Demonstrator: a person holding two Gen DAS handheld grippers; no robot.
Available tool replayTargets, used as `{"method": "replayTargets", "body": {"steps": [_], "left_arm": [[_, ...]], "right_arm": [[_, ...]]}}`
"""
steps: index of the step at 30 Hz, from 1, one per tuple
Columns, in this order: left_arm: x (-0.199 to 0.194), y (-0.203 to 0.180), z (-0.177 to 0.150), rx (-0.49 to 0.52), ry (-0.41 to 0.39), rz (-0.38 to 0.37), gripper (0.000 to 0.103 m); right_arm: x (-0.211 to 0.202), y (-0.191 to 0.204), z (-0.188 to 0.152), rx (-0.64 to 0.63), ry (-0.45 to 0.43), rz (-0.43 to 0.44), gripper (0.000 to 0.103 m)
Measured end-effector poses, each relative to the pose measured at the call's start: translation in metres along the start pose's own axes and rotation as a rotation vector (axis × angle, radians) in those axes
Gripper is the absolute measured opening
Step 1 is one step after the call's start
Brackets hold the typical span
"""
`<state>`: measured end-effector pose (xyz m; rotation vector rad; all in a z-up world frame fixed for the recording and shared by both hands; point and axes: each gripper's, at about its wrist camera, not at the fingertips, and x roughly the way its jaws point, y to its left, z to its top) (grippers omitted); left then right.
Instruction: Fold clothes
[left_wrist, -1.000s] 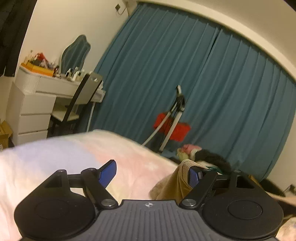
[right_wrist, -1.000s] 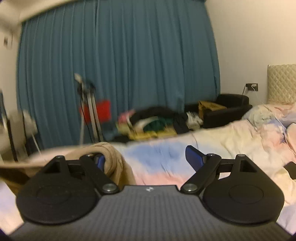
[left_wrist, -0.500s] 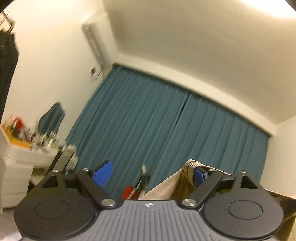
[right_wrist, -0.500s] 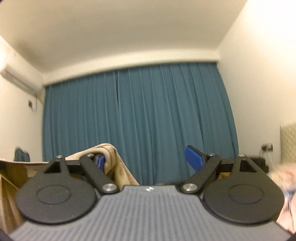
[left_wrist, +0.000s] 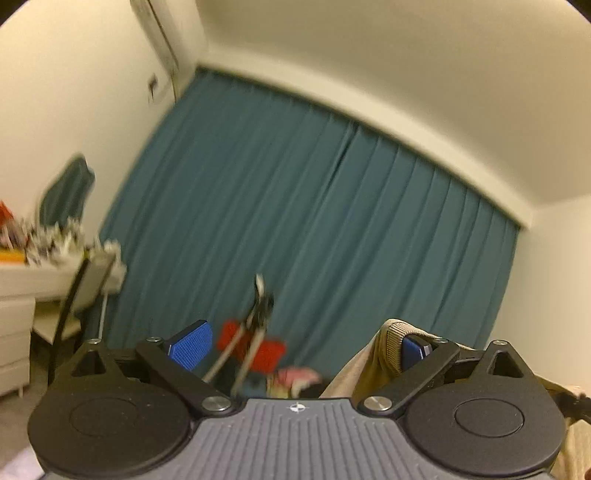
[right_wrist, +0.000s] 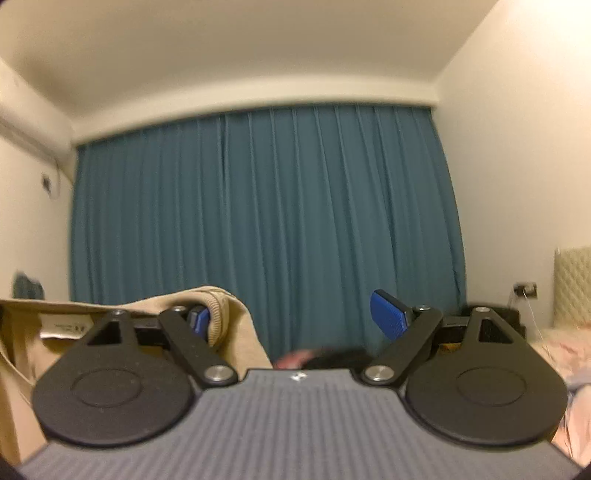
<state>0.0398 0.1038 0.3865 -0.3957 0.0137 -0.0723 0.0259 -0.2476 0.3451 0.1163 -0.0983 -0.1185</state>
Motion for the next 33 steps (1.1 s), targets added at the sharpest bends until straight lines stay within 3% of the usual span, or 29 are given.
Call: {"method": "replayTargets", "body": {"steps": [6,8,14,17,20,23,26,30,33], "left_arm": [[0.145,0.014,-0.077,0.059,0.125,0.07,0.1],[0.199,0.019,-0.117,0.066,0.154,0.097,0.1],[0.411,0.056,-0.232,0.067,0.22,0.166,0.1],[0.51,0.086,-0.306,0.074,0.324,0.193,0.1],[0.588,0.116,-0.38,0.113,0.497,0.224,0.096],[0.636,0.141,-0.438,0.15,0.665,0.222,0.096],[0.666,0.159,-0.474,0.196,0.832,0.187,0.097],[0.674,0.159,-0.47,0.279,0.951,0.1,0.103],[0.658,0.156,-0.447,0.303,0.942,0.09,0.103]], "right_arm": [[0.135,-0.003,-0.093,-0.015,0.207,-0.043,0.085],[0.19,-0.01,-0.123,0.002,0.257,-0.049,0.085],[0.358,-0.027,-0.237,0.02,0.349,-0.119,0.085],[0.437,-0.039,-0.312,-0.012,0.443,-0.143,0.085],[0.5,-0.051,-0.39,-0.044,0.583,-0.138,0.085],[0.539,-0.048,-0.454,-0.096,0.737,-0.09,0.085],[0.551,-0.035,-0.482,-0.179,0.877,-0.02,0.085],[0.551,-0.019,-0.483,-0.246,0.986,0.069,0.085],[0.54,-0.017,-0.463,-0.191,0.982,0.108,0.085]]}}
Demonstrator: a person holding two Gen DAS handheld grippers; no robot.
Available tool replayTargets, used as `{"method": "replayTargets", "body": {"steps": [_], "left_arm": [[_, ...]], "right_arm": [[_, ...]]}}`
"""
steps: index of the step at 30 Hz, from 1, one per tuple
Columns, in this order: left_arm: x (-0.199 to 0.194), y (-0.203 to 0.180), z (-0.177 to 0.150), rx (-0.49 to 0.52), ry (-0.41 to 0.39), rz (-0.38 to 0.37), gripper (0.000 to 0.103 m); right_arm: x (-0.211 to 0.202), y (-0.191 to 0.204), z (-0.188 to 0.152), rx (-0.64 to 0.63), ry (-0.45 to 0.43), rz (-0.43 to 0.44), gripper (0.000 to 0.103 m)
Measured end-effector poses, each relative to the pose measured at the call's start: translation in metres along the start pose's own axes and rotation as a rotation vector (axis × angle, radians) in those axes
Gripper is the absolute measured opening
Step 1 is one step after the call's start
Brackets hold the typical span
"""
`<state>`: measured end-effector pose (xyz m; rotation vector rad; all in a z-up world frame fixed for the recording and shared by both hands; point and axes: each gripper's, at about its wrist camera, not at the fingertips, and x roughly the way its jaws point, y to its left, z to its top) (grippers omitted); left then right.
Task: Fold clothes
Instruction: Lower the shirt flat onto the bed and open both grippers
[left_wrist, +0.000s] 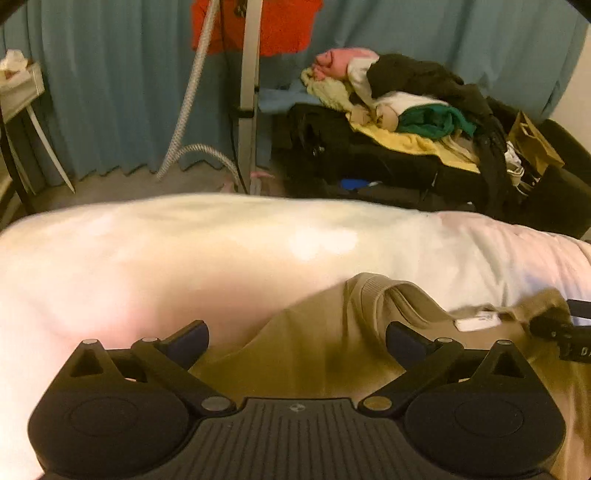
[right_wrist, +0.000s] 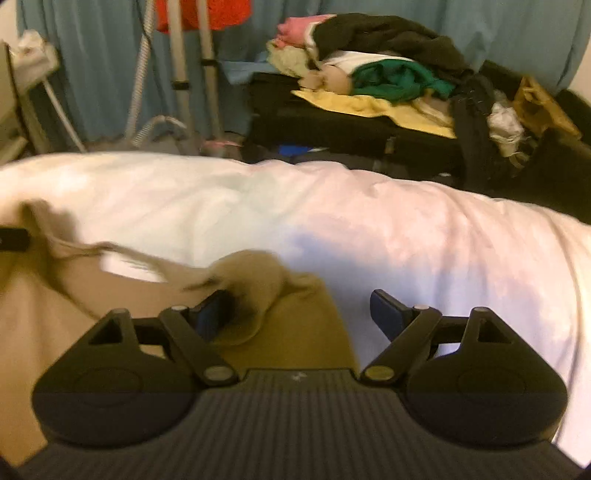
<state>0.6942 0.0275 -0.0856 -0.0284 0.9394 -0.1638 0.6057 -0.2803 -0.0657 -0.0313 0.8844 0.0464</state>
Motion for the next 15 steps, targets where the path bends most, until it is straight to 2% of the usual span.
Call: {"method": "replayTargets", "body": {"steps": [1,4,6,11,15], "left_arm": [[-0.016,0.0,-0.004,0.001,-0.023,-0.004,0.103],[-0.067,-0.001,-0.019,0.003,-0.091,-0.015,0.103],[-0.116,0.0,-0.044,-0.021,-0.152,-0.029,0.103],[-0.213,0.003,-0.128,-0.135,-0.316,-0.061,0.103],[-0.273,-0.004,-0.195,-0.12,-0.398,-0.078,0.103]], "right_arm": [[-0.01,0.001,0.0,0.011,-0.021,0.022,0.085],[-0.047,0.004,-0.012,0.047,-0.121,0.002,0.085],[-0.074,0.01,-0.025,0.078,-0.186,-0.006,0.085],[-0.148,0.024,-0.072,0.124,-0.333,0.005,0.085],[-0.226,0.046,-0.124,0.103,-0.434,0.02,0.085]]}}
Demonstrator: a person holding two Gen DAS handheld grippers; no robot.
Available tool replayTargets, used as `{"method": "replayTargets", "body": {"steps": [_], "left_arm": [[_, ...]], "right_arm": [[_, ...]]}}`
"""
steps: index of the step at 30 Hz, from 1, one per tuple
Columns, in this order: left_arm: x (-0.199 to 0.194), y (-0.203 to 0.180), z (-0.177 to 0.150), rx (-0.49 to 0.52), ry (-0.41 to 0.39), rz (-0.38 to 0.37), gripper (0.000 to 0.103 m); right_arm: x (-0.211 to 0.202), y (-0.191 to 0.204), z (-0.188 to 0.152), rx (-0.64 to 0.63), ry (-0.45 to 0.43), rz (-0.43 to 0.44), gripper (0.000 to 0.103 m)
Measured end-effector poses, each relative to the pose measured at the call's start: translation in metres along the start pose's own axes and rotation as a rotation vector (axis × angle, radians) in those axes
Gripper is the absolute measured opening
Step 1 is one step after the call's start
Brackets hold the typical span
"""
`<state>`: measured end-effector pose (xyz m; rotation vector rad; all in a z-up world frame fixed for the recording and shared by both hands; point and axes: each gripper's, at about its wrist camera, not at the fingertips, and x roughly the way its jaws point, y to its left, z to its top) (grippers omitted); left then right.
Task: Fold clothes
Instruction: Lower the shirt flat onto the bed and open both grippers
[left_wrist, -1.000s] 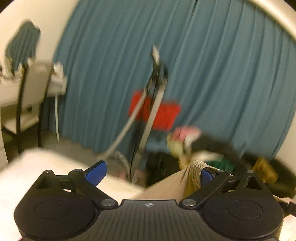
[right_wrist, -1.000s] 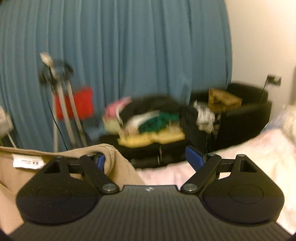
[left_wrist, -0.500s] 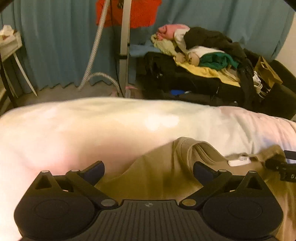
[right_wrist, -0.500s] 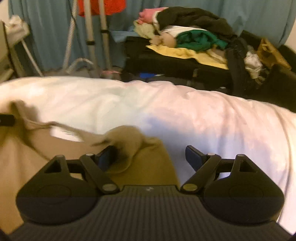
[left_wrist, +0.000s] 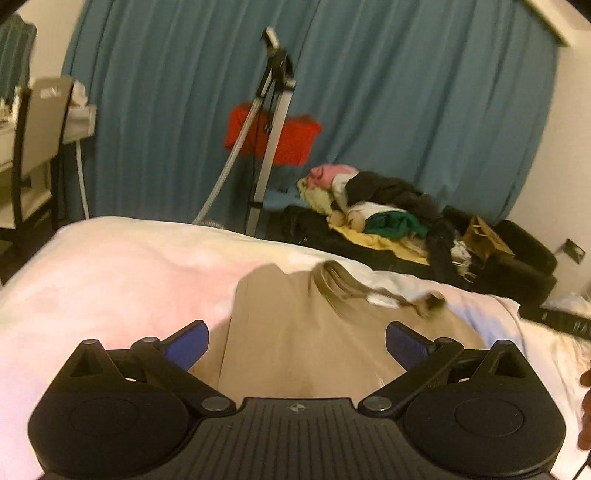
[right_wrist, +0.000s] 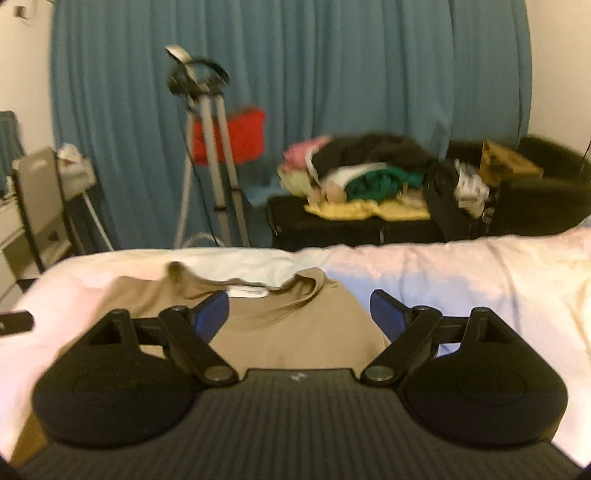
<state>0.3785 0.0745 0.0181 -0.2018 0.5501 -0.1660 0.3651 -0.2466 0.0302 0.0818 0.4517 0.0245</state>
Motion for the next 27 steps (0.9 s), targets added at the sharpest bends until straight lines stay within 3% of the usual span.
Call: {"method": "replayTargets", "body": {"steps": [4,7,12,15,18,24,27], "left_arm": [[-0.067,0.0,-0.038,-0.047,-0.006,-0.03,0.103],[-0.099,0.007,-0.059,-0.108,0.02,-0.049,0.103],[-0.11,0.034,-0.076,-0.206,0.054,-0.034,0.103],[-0.093,0.064,-0.087,-0.347,0.136,-0.049,0.102],[-0.073,0.086,-0.094,-0.423,0.151,-0.061,0.101],[-0.036,0.108,-0.095,-0.53,0.12,-0.054,0.099],[-0.018,0.114,-0.086,-0.584,0.055,-0.028,0.097]], "right_arm": [[-0.079,0.015,-0.024,0.008,-0.034,0.012,0.085],[-0.127,0.025,-0.046,0.037,-0.013,0.036,0.085],[-0.174,0.027,-0.08,0.148,0.042,0.091,0.085],[-0.195,0.027,-0.115,0.173,0.035,0.127,0.085],[-0.193,0.028,-0.146,0.178,0.07,0.125,0.085],[-0.158,0.025,-0.15,0.222,0.08,0.103,0.085],[-0.142,0.027,-0.156,0.228,0.055,0.093,0.085]]}}
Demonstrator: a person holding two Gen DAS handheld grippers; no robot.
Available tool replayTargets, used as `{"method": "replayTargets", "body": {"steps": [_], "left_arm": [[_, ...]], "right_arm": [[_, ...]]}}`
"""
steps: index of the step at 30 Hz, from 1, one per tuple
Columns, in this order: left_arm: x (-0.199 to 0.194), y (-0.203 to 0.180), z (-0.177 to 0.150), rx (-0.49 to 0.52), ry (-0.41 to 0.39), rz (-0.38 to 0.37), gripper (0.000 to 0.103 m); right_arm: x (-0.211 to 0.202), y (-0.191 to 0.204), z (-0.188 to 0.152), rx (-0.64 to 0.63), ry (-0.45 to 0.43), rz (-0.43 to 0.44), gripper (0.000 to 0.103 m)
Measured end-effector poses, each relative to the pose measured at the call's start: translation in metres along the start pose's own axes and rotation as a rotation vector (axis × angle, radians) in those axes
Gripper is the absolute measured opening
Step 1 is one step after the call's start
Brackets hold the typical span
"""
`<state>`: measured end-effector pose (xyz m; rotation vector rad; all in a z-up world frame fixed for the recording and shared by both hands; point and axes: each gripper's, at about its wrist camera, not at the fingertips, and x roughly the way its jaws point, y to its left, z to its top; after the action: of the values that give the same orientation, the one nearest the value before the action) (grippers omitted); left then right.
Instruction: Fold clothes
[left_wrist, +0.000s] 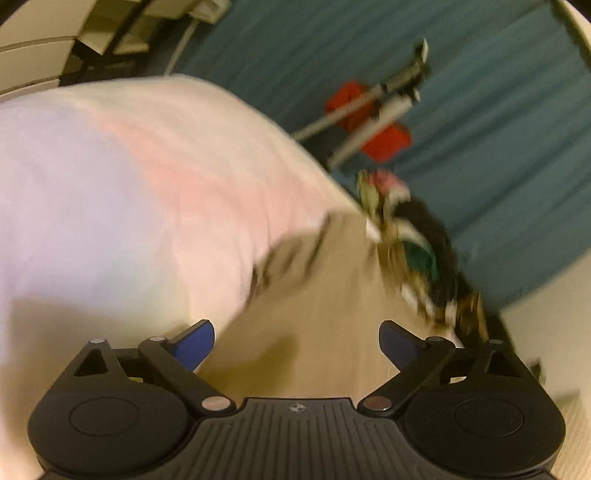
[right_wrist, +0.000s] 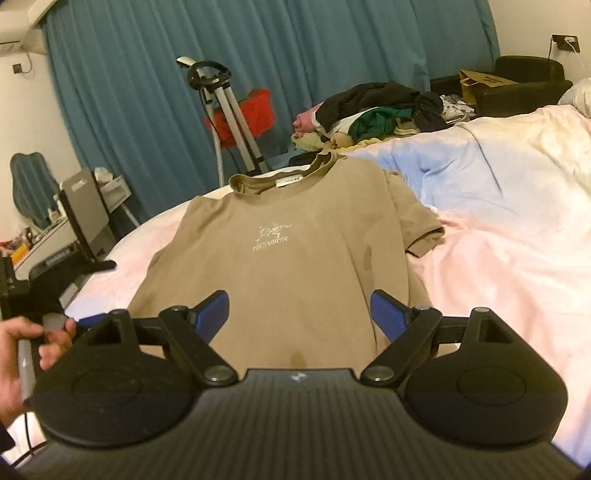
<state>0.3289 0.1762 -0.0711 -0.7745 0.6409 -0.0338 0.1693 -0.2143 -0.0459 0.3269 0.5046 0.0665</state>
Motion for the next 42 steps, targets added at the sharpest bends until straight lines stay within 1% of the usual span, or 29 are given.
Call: {"method": "replayTargets", "body": {"steps": [2,5,7,8,9,11,12,13,15,16,17,18,20,21,23,25,28,29,31,32,33,34,35,36,38,39,40,42], "left_arm": [[0.017,-0.003,0.009,0.01,-0.013,0.017,0.097],[0.044,-0.006,0.017,0.02,-0.018,0.048,0.091],[0.064,-0.007,0.018,0.029,0.001,0.054,0.081],[0.072,-0.008,0.017,0.042,0.011,0.047,0.074],[0.077,-0.008,0.016,0.049,-0.001,0.066,0.068],[0.087,-0.009,0.014,0.063,-0.026,0.103,0.065],[0.092,-0.01,0.014,0.069,-0.04,0.122,0.056],[0.096,-0.012,0.015,0.069,-0.06,0.142,0.05],[0.1,-0.019,0.018,0.11,-0.087,0.154,0.021],[0.102,-0.026,0.019,0.146,-0.093,0.159,0.014],[0.1,-0.034,0.018,0.187,-0.109,0.162,0.004],[0.099,-0.043,0.017,0.232,-0.128,0.165,0.005],[0.094,-0.071,0.009,0.387,-0.171,0.161,0.004],[0.094,-0.087,0.001,0.482,-0.178,0.141,0.004],[0.096,-0.121,-0.024,0.698,-0.162,0.091,0.003],[0.107,-0.148,-0.056,0.865,-0.092,0.04,0.002],[0.137,-0.171,-0.102,1.016,0.045,0.0,0.002],[0.148,-0.173,-0.116,1.051,0.083,0.003,0.001],[0.162,-0.175,-0.137,1.103,0.101,0.042,0.001],[0.168,-0.176,-0.147,1.125,0.107,0.059,0.001],[0.166,-0.178,-0.147,1.112,0.095,0.059,0.0],[0.162,-0.178,-0.144,1.077,0.094,0.048,0.0],[0.16,-0.175,-0.139,1.046,0.102,0.028,0.004],[0.155,-0.173,-0.134,1.016,0.114,0.005,0.014],[0.134,-0.163,-0.121,0.927,0.123,-0.046,0.02],[0.122,-0.157,-0.114,0.877,0.12,-0.073,0.027],[0.11,-0.152,-0.106,0.827,0.115,-0.101,0.032],[0.086,-0.141,-0.092,0.741,0.059,-0.168,0.047]], "right_arm": [[0.008,-0.001,-0.004,-0.041,-0.025,-0.02,0.085],[0.02,0.001,-0.004,-0.072,-0.057,-0.04,0.085],[0.026,0.002,-0.003,-0.094,-0.08,-0.051,0.085],[0.028,0.004,-0.005,-0.12,-0.093,-0.065,0.085],[0.029,0.007,-0.006,-0.147,-0.105,-0.079,0.085],[0.033,0.011,-0.008,-0.183,-0.13,-0.085,0.085],[0.035,0.012,-0.009,-0.194,-0.141,-0.083,0.085],[0.039,0.014,-0.009,-0.205,-0.145,-0.083,0.085],[0.047,0.016,-0.011,-0.219,-0.141,-0.08,0.085],[0.05,0.015,-0.011,-0.209,-0.134,-0.077,0.085],[0.054,0.013,-0.011,-0.198,-0.127,-0.075,0.085],[0.057,0.011,-0.01,-0.179,-0.118,-0.074,0.085],[0.061,0.004,-0.009,-0.14,-0.104,-0.08,0.085],[0.063,0.001,-0.008,-0.121,-0.103,-0.086,0.085],[0.066,-0.006,-0.007,-0.08,-0.103,-0.1,0.085],[0.071,-0.013,-0.005,-0.043,-0.093,-0.116,0.085],[0.075,-0.022,-0.005,0.003,-0.085,-0.141,0.085],[0.075,-0.025,-0.005,0.016,-0.085,-0.149,0.085],[0.074,-0.029,-0.005,0.037,-0.091,-0.163,0.085],[0.074,-0.031,-0.005,0.042,-0.089,-0.166,0.085],[0.075,-0.031,-0.006,0.043,-0.083,-0.165,0.085],[0.076,-0.032,-0.008,0.044,-0.077,-0.164,0.085],[0.077,-0.032,-0.009,0.045,-0.071,-0.163,0.085],[0.077,-0.033,-0.009,0.045,-0.065,-0.159,0.085],[0.078,-0.034,-0.01,0.044,-0.061,-0.154,0.085],[0.077,-0.034,-0.01,0.045,-0.061,-0.153,0.085],[0.077,-0.034,-0.01,0.047,-0.062,-0.155,0.085],[0.078,-0.035,-0.01,0.052,-0.064,-0.158,0.085]]}}
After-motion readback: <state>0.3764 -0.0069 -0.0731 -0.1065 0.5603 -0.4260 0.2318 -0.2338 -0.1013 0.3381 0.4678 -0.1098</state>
